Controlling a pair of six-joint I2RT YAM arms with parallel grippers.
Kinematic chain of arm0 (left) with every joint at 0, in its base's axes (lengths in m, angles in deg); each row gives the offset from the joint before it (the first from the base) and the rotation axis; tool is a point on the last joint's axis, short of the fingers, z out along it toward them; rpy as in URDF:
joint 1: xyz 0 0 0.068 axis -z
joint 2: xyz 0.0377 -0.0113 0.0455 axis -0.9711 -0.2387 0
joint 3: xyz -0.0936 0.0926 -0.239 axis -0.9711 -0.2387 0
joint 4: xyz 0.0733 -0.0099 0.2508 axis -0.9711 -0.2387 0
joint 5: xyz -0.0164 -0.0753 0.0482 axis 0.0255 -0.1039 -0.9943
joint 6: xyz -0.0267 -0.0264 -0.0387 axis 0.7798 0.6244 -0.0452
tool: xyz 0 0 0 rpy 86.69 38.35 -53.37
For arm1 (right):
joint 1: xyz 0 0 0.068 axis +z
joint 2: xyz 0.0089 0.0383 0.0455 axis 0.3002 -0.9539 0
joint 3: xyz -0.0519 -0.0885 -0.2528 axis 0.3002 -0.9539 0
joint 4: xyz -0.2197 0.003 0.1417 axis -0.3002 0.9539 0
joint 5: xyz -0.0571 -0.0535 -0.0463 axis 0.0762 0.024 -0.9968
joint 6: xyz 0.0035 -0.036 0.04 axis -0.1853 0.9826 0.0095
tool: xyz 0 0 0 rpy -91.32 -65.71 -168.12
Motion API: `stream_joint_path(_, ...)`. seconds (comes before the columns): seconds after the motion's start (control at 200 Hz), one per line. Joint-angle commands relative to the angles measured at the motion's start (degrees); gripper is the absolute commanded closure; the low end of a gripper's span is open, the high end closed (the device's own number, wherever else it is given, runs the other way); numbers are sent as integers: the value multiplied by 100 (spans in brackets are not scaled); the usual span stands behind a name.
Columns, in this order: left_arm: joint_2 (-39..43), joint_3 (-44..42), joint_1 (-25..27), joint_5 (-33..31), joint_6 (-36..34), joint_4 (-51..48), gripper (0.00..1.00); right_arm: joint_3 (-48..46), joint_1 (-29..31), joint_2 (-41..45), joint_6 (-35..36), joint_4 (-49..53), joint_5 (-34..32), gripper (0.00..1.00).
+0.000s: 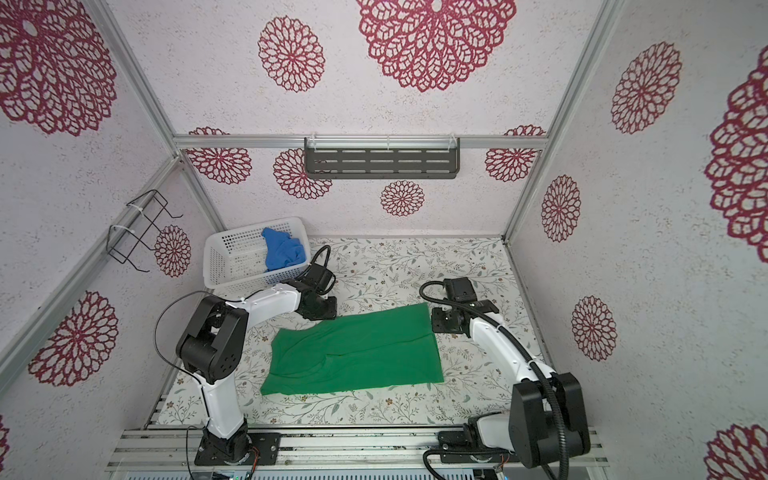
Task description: Fold and stack the tank tops
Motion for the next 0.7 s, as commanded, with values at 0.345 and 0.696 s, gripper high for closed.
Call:
stream_joint_path(0.345,-365,114,-17,111,-6,177,89,1046,-222,-1535,627,-790,527,58)
stream_joint_path(0.696,-205,235,-20,78,-159,43,100,1849,-251,-3045,998,-1028,808,59)
